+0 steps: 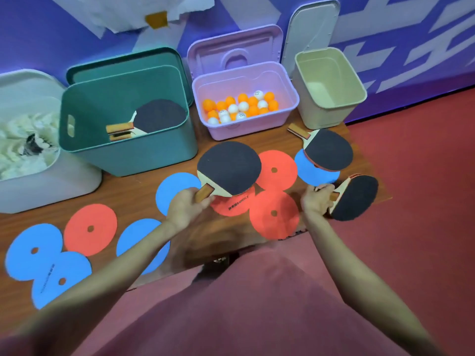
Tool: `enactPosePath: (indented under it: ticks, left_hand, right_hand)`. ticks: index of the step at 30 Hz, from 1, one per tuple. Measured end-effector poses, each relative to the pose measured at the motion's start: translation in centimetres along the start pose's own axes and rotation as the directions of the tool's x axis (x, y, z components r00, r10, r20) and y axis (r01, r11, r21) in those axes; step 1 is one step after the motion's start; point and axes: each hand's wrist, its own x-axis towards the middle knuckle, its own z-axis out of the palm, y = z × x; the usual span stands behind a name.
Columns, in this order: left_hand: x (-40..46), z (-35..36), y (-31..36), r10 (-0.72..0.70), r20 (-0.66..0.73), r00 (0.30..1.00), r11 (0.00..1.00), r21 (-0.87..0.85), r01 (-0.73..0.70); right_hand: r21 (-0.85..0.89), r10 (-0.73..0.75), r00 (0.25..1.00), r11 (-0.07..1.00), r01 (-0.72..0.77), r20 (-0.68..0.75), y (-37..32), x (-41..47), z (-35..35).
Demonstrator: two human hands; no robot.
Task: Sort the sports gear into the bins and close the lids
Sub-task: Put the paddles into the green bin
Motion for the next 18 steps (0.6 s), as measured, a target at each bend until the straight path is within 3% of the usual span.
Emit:
enactPosePath:
  ticks: [3, 6, 10, 15, 18]
  left_hand:
    - [0.6, -2.1, 0.0, 0.006, -0.065, 0.998, 0.998, -0.063, -0.010]
    - [1.2, -4.5, -0.5, 0.049, -0.126, 0.991, 0.989, -0.131, -0.066]
    - [2.4, -9.0, -1.4, 0.082, -0.266, 0.960, 0.984, -0.129, -0.120]
    - [6.9, -17.4, -3.4, 0.170, -0.348, 0.922, 0.984, 0.021, -0.174]
    - [10.8, -22.0, -4.8, 0.149, -0.266, 0.952, 0.981, 0.159, -0.110]
  right_hand:
    - [0.050, -0.037, 0.998, 0.998, 0.039, -0.049, -1.8, -1.1, 0.1]
    - [0.073, -0.248, 0.969, 0.966, 0.248, -0.014, -3.9, -4.1, 1.9]
    - [0.130, -0.495, 0.866, 0.865, 0.484, 0.073, -6.2, -7.4, 5.2]
    - [0.160, -0.667, 0.730, 0.745, 0.648, 0.148, -9.3, -10.3, 8.8]
    - [0.106, -0.704, 0.684, 0.707, 0.699, 0.190, -11.0, -12.4, 10.3]
